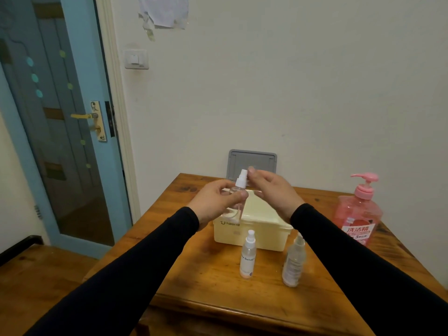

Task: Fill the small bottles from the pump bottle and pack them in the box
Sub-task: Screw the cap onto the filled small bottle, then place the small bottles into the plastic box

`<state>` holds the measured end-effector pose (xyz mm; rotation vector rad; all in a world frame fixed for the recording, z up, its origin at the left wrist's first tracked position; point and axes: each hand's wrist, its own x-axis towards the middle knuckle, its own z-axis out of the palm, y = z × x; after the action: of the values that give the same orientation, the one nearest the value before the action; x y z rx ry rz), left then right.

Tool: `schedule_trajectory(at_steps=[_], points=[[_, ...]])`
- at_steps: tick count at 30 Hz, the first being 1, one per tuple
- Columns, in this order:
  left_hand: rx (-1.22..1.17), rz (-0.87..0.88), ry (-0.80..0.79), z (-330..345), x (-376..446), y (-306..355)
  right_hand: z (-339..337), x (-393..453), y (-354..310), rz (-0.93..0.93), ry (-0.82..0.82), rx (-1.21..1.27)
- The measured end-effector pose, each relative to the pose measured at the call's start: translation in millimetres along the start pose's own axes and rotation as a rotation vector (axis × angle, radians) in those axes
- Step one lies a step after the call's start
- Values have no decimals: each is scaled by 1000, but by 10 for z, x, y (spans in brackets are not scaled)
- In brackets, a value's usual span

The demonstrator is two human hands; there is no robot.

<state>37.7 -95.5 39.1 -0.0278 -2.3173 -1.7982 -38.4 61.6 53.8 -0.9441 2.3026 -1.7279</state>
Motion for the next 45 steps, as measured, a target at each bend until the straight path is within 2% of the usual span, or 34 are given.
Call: schedule_trajectory(at_steps=[5, 15, 23, 34, 45], points=[[49, -43, 18, 73, 317, 74, -384, 70, 111, -18, 198, -102], [144, -153, -5, 381, 1088, -117, -850, 192, 715, 70, 303, -178], [194, -307, -71, 680, 1541, -479, -980, 358, 1131, 148, 311, -230], [336, -584, -306, 1070, 1848, -846, -1000, 476, 1522, 214, 299, -354], [219, -771, -410, 1239, 2022, -980, -991, 512, 1775, 257, 311, -317]])
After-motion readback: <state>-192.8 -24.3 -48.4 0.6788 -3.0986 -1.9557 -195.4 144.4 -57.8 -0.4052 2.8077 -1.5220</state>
